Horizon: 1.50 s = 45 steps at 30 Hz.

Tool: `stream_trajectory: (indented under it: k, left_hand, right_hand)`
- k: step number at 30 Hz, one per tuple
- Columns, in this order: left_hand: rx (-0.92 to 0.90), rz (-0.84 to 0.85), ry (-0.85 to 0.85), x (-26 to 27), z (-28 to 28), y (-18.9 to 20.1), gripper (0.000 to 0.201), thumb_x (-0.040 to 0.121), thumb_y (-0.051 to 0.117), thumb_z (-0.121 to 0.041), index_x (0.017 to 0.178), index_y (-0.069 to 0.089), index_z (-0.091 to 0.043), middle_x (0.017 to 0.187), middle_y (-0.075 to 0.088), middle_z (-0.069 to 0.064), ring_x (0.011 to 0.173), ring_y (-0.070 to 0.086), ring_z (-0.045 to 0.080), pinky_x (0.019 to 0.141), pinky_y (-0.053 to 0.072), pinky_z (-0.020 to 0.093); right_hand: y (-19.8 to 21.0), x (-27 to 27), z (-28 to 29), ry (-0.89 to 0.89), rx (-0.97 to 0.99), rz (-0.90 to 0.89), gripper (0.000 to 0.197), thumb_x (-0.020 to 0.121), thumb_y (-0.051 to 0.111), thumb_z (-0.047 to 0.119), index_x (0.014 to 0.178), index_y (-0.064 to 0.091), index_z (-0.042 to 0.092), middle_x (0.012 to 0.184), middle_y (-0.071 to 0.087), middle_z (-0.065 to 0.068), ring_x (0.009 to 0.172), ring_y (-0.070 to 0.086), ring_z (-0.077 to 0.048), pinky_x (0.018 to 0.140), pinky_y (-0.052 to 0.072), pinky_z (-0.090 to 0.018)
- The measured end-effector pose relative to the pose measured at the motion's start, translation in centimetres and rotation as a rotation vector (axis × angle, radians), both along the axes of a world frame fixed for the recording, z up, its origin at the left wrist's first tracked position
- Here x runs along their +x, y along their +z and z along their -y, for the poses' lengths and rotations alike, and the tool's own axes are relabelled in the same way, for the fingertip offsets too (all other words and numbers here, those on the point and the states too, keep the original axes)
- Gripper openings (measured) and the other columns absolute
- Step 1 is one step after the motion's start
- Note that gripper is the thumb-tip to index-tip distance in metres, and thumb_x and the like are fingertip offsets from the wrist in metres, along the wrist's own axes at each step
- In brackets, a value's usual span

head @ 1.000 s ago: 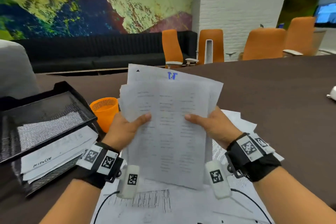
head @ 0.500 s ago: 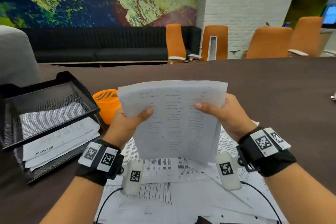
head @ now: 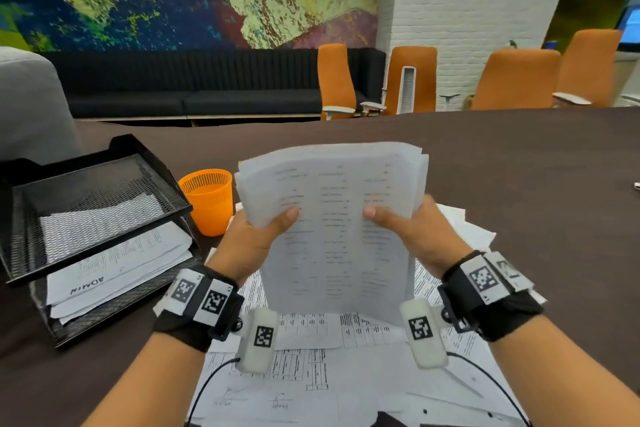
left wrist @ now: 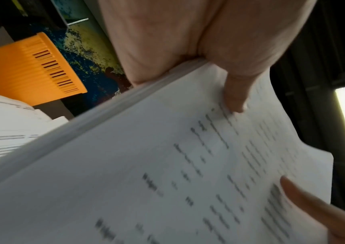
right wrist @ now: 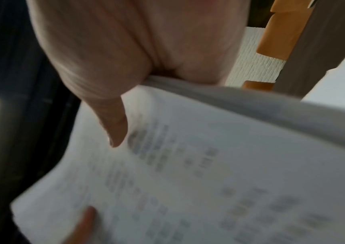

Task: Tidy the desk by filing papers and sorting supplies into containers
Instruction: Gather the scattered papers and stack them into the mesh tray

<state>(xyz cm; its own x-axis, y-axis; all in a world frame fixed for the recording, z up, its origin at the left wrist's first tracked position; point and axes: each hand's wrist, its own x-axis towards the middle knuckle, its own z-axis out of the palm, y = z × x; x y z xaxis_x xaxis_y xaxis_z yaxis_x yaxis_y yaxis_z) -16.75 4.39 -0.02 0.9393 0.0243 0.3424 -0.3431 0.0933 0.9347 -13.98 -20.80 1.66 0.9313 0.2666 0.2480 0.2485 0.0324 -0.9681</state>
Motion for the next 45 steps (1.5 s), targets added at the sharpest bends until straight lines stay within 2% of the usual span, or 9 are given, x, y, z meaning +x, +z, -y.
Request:
stream_trajectory:
  k: [5,10,16,20,28,32,37,41,45]
  left_hand:
    - [-0.27,-0.098,0.24,0.0,-0.6,-0.6,0.018,0.091,0.061,-0.011,0.107,0.066,-0.016,0.101,0.076,-0.001,0.092,0.073,0.016,0.08,0.06,0.036]
    - [-0.506,-0.335,0.325,0.1,-2.2,-3.1,0.027,0.095,0.058,-0.012,0.121,0.062,-0.006,0.122,0.067,0.014,0.105,0.066,0.03,0.089,0.053,0.045]
    - [-0.479,-0.57,0.407,-1.2,-5.6,-5.7,0.024,0.101,0.051,-0.02,0.122,0.058,-0.01,0.106,0.069,0.008,0.093,0.066,0.028,0.077,0.052,0.042]
    - [-0.39,-0.676,0.569,-2.8,-10.3,-7.9,0.036,0.098,0.055,-0.027,0.126,0.059,-0.006,0.117,0.068,0.016,0.104,0.066,0.035,0.097,0.049,0.054]
    - [-0.325,-0.704,0.813,-6.8,-16.9,-8.2,0.042,0.096,0.055,-0.026,0.132,0.053,-0.006,0.135,0.056,0.02,0.122,0.056,0.038,0.102,0.046,0.05]
    - [-0.489,-0.643,0.736,-8.9,-19.0,-7.4,0.037,0.097,0.052,-0.026,0.128,0.059,-0.008,0.12,0.066,0.016,0.105,0.064,0.034,0.089,0.05,0.044]
    - [-0.58,-0.537,0.515,-10.7,-19.5,-5.4,0.033,0.097,0.041,-0.033,0.097,0.064,-0.009,0.07,0.07,0.008,0.057,0.069,0.024,0.055,0.056,0.028]
    - [-0.734,-0.519,0.474,-11.4,-20.1,-5.6,0.069,0.082,0.044,-0.063,0.129,0.059,-0.015,0.123,0.067,0.017,0.105,0.067,0.036,0.078,0.056,0.044]
    - [-0.943,-0.567,0.518,-11.0,-20.1,-7.4,0.097,0.083,0.039,-0.079,0.136,0.046,0.001,0.13,0.057,0.026,0.114,0.058,0.046,0.089,0.048,0.055]
  right_hand:
    - [-6.4,-0.5,2.0,0.032,-0.381,-0.215,0.019,0.086,0.072,0.024,0.103,0.075,0.014,0.099,0.077,0.0,0.089,0.074,-0.017,0.085,0.059,-0.039]
    - [-9.0,-1.4,1.9,-0.077,0.144,-0.482,0.018,0.085,0.068,0.012,0.1,0.067,0.003,0.087,0.072,-0.012,0.065,0.068,-0.02,0.05,0.05,-0.021]
    - [-9.2,-1.7,-1.7,-0.015,-0.042,-0.466,0.02,0.094,0.062,0.011,0.11,0.06,0.0,0.057,0.053,-0.005,0.037,0.034,-0.012,0.037,0.021,-0.017]
    - [-9.1,-2.0,-4.8,0.07,-0.08,-0.528,0.027,0.094,0.062,0.01,0.117,0.054,-0.002,0.085,0.064,-0.019,0.043,0.051,-0.017,0.034,0.027,-0.02]
    - [-8.4,-3.2,-12.7,0.216,-0.028,-0.668,0.018,0.096,0.054,0.0,0.113,0.051,-0.001,0.094,0.065,-0.02,0.047,0.057,-0.019,0.036,0.04,-0.022]
    - [-7.7,-3.6,-17.4,0.219,0.045,-0.74,0.009,0.096,0.047,-0.005,0.101,0.049,0.001,0.077,0.058,-0.015,0.045,0.055,-0.02,0.038,0.044,-0.022]
    - [-6.6,-3.0,-23.8,0.169,0.084,-0.786,0.01,0.096,0.039,-0.005,0.093,0.047,0.0,0.069,0.052,-0.012,0.049,0.054,-0.018,0.039,0.045,-0.02]
    - [-6.1,-1.6,-28.3,0.12,0.105,-0.767,0.012,0.095,0.037,-0.005,0.104,0.045,-0.002,0.063,0.054,-0.013,0.052,0.054,-0.021,0.04,0.044,-0.022]
    - [-5.4,-0.1,-31.2,0.236,0.134,-0.804,0.022,0.102,0.039,0.003,0.123,0.042,0.001,0.085,0.06,-0.02,0.09,0.07,-0.035,0.054,0.055,-0.026]
